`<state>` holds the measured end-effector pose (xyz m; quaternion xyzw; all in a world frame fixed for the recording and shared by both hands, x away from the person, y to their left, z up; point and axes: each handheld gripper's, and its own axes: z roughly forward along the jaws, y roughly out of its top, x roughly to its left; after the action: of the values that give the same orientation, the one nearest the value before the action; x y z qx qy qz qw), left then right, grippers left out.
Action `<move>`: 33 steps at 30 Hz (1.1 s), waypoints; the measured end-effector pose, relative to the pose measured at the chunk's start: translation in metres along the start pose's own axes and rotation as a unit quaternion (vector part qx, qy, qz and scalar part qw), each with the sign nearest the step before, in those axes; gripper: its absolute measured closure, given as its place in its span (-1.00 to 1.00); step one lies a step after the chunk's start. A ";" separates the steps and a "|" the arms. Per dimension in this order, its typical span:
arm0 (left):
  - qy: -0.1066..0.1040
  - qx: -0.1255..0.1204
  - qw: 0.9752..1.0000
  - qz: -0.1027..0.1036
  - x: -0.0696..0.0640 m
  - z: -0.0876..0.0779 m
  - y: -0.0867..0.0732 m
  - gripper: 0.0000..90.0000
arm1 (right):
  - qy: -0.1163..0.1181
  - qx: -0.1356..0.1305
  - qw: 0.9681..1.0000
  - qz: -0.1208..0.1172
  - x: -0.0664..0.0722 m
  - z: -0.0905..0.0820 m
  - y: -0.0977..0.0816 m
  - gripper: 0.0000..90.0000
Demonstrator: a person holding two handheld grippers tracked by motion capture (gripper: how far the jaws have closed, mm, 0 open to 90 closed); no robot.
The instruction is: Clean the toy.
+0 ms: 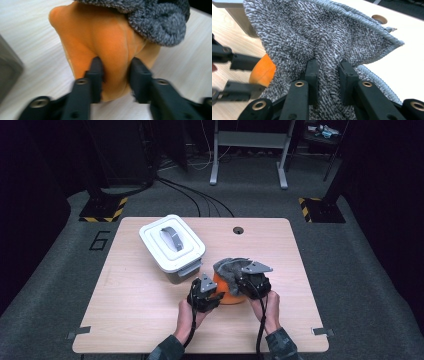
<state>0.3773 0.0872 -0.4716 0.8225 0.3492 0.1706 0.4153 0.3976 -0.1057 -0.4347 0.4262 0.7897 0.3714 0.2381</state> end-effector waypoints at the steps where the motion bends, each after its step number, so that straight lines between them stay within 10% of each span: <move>1: 0.000 0.000 1.000 0.000 0.000 0.000 0.000 0.20 | 0.000 0.000 1.000 0.000 0.000 0.000 0.000 0.61; 6: 0.020 0.019 0.997 0.074 -0.006 0.005 -0.002 -0.18 | 0.005 0.004 1.000 -0.002 -0.005 0.007 0.000 0.61; 8: 0.036 0.020 0.995 0.091 -0.007 0.011 -0.005 0.15 | 0.006 0.003 1.000 0.001 -0.003 0.010 0.001 0.61; 19: -0.016 -0.011 1.000 -0.012 0.013 0.003 -0.006 0.64 | 0.014 -0.029 0.999 -0.016 0.005 -0.021 0.009 0.59; 26: -0.019 -0.003 1.000 -0.013 0.007 -0.001 -0.001 0.65 | 0.013 -0.003 0.999 -0.036 0.014 -0.011 0.005 0.60; 33: -0.019 0.002 1.000 -0.011 0.010 0.004 -0.004 0.65 | 0.000 0.013 1.000 -0.006 -0.011 0.000 -0.007 0.60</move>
<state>0.3846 0.0942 -0.4772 0.8223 0.3511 0.1498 0.4220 0.3996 -0.1183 -0.4397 0.4249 0.7967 0.3599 0.2352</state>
